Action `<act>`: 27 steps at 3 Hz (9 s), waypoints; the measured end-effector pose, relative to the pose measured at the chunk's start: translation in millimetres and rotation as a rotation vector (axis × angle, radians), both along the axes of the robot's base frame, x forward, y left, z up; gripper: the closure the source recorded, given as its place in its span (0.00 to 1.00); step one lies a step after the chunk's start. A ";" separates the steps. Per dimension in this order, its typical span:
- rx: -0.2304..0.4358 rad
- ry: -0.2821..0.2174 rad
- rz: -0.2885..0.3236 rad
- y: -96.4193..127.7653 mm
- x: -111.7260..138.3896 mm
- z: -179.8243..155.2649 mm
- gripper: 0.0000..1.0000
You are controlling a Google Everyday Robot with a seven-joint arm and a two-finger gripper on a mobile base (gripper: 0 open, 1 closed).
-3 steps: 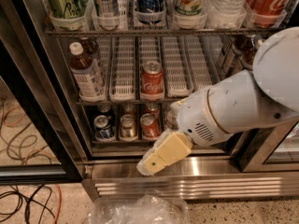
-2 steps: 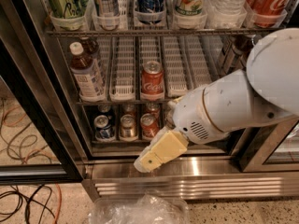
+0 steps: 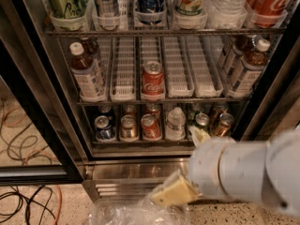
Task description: Pick water bottle from bottom shelf of fridge
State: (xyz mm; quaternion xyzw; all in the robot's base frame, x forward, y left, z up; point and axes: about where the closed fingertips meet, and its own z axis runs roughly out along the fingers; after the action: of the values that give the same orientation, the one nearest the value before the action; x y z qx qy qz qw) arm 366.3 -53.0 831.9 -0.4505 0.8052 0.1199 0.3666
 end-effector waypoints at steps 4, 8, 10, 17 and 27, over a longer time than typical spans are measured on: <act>0.048 -0.077 -0.278 -54.0 -21.5 -73.6 0.00; 0.317 -0.289 -0.334 -67.9 50.2 -58.0 0.00; 0.212 -0.350 -0.310 -53.1 42.4 -94.4 0.00; 0.407 -0.628 -0.284 -48.8 115.1 -152.7 0.00; 0.468 -0.830 -0.420 -73.7 210.5 -177.0 0.27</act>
Offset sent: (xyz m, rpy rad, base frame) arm -0.0220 -0.0235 -0.0488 0.0052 -0.0202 -0.1232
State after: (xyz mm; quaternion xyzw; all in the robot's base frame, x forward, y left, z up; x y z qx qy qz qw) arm 576.8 -126.7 654.9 -0.1950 0.6168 0.0318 0.7619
